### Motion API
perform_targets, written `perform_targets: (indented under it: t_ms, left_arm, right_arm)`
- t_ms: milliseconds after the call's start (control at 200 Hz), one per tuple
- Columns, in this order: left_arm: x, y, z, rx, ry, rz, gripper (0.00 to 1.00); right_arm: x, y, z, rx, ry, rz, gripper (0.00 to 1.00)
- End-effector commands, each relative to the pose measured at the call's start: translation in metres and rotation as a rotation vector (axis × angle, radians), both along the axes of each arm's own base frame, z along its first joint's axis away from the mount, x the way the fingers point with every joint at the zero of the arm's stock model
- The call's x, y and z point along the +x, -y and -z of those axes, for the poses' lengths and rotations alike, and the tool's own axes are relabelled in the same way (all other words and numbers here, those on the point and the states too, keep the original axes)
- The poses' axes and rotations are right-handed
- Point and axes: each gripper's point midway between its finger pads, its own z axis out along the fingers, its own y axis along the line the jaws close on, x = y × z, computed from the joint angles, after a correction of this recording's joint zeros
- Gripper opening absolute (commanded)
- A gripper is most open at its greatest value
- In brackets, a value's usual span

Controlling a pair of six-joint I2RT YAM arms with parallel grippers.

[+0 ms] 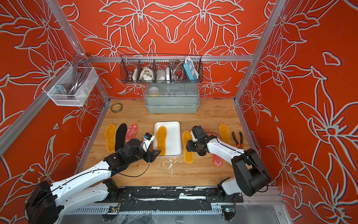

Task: Put the insoles into the storage box
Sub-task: Pick up the insole from the center of the board.

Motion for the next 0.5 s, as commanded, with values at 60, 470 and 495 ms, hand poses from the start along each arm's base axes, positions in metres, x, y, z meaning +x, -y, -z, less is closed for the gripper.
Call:
perform_targets:
  t_ms: [60, 470, 495]
  left_arm:
    - [0.001, -0.001, -0.001, 0.002, 0.014, -0.006, 0.78]
    - [0.001, -0.002, -0.001, 0.003, 0.014, -0.013, 0.78]
    - [0.001, -0.002, -0.002, 0.001, 0.016, -0.013, 0.78]
  right_arm:
    - [0.01, 0.003, 0.006, -0.034, -0.005, 0.037, 0.57]
    - [0.013, 0.008, 0.03, -0.082, -0.043, 0.073, 0.4]
    - [0.013, 0.009, 0.03, -0.085, -0.04, 0.076, 0.37]
